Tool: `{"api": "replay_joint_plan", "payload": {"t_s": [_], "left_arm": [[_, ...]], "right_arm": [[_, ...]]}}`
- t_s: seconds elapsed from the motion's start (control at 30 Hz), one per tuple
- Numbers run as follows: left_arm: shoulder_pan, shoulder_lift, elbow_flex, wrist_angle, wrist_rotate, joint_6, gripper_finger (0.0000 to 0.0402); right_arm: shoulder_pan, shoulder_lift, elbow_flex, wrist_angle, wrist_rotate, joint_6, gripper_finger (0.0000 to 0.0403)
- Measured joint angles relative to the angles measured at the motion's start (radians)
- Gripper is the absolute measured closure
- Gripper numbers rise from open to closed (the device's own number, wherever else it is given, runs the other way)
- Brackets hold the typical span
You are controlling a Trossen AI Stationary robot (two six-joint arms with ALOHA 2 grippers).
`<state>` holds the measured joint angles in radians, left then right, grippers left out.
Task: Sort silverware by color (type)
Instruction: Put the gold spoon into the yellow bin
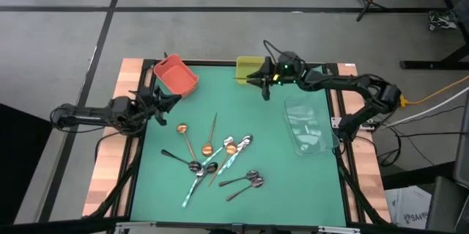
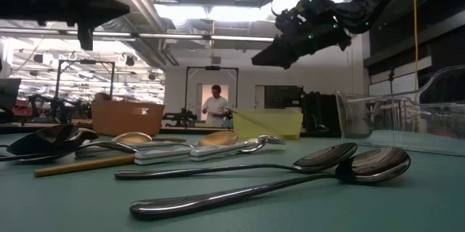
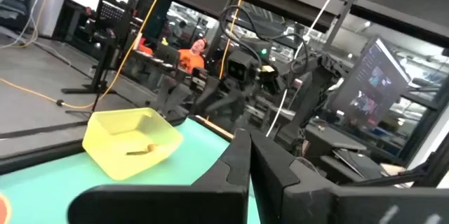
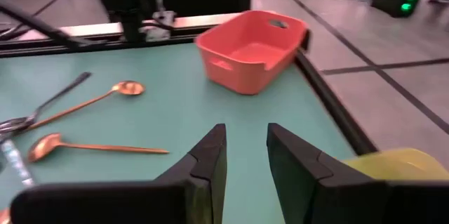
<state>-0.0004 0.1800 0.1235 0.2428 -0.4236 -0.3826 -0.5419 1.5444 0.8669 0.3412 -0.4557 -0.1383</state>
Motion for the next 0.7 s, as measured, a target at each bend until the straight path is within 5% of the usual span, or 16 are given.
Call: {"api": "replay_joint_plan", "payload": {"t_s": [0.7], "left_arm": [[0.000, 0.438, 0.359, -0.002, 0.259, 0.365, 0.0401]], "right_arm": [[0.103, 0.001, 0.000, 0.000, 0.022, -0.001, 0.0306]]}}
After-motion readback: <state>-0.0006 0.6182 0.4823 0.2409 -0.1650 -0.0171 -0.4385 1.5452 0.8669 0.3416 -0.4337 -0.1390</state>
